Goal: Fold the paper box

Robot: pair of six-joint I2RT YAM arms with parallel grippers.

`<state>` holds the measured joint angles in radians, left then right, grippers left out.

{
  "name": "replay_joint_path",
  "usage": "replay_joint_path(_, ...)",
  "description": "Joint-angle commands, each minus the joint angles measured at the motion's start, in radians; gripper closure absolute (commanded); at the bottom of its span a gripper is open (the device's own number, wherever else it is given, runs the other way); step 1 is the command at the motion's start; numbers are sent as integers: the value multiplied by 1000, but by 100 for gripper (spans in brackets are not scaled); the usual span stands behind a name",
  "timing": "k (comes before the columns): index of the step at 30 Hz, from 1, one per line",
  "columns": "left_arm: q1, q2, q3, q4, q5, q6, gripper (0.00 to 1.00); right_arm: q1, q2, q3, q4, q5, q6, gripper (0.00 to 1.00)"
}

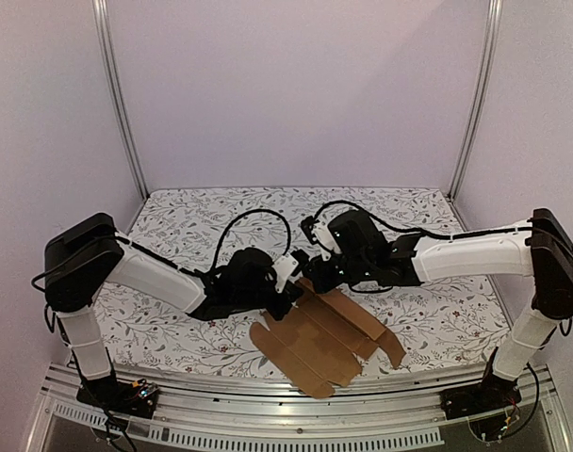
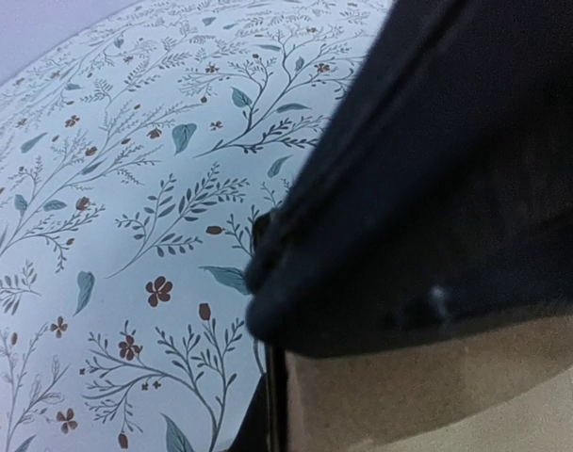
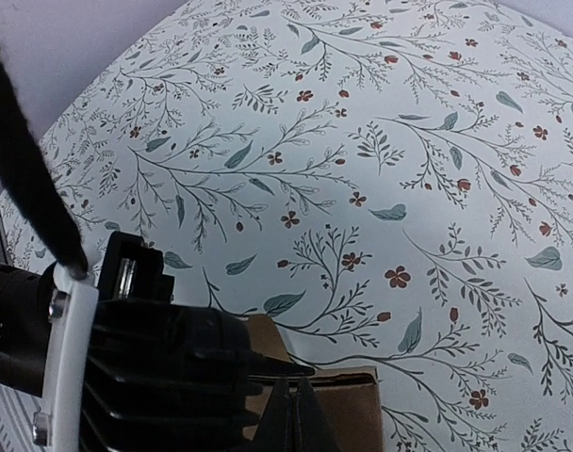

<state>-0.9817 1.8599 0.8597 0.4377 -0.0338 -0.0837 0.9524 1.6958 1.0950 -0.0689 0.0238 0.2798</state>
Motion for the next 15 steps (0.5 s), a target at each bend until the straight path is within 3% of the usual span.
replay_joint_path(1,-1,35,7,47,4,-16,100,-3,29,-26,60,-12,30,100)
replay_joint_path(7,-1,48,-2,71,-5,-31,99,-3,57,-50,108,-12,40,100)
replay_joint_path(15,-2,68,-22,152,-30,-77,82,-4,72,-78,115,-12,48,100)
